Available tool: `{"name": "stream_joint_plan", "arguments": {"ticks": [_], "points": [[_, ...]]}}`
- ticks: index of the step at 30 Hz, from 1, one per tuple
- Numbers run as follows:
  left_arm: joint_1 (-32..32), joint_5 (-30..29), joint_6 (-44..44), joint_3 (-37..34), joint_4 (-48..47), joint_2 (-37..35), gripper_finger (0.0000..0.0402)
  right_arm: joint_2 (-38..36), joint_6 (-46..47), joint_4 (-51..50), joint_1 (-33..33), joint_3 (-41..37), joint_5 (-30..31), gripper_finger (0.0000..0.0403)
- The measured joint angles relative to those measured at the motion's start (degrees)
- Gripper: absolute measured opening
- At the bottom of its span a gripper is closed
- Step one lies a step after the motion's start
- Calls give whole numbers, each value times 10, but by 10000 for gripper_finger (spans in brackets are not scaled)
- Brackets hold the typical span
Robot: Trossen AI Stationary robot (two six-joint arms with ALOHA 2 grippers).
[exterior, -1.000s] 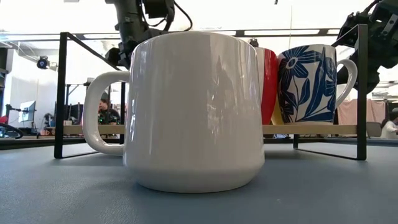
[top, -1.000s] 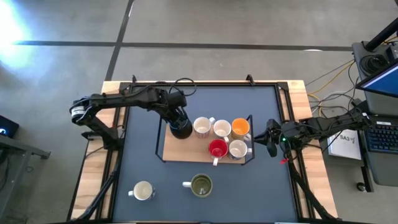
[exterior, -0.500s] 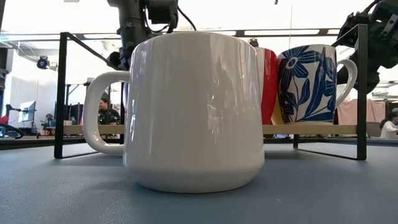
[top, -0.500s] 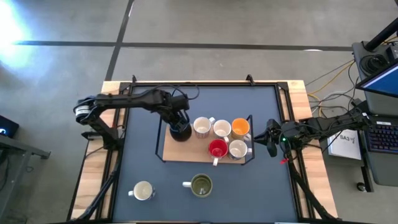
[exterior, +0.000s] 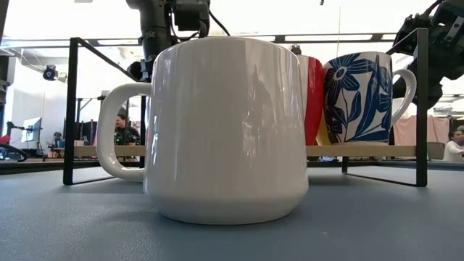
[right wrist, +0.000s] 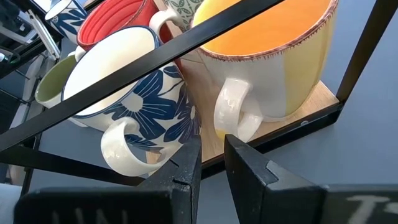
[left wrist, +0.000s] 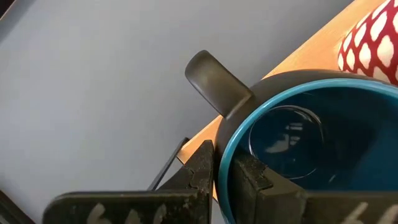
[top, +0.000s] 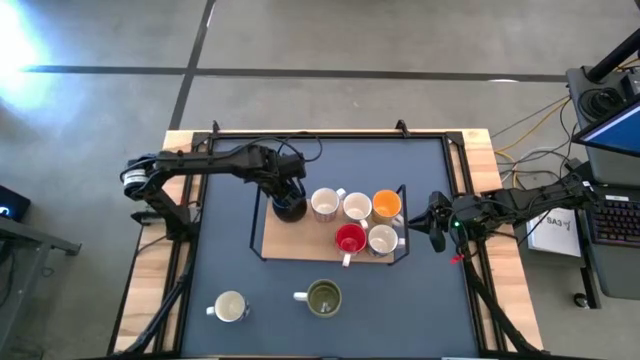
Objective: Place coffee mugs
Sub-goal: Put the black mug on the shelf
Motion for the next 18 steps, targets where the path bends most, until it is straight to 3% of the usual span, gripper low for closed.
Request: {"name": "stream_joint_plan", "arguments": {"ticks": [18], "points": [[-11, 18, -5, 1, -1, -1, 23, 0, 0, 0, 0, 0, 0, 59]]}}
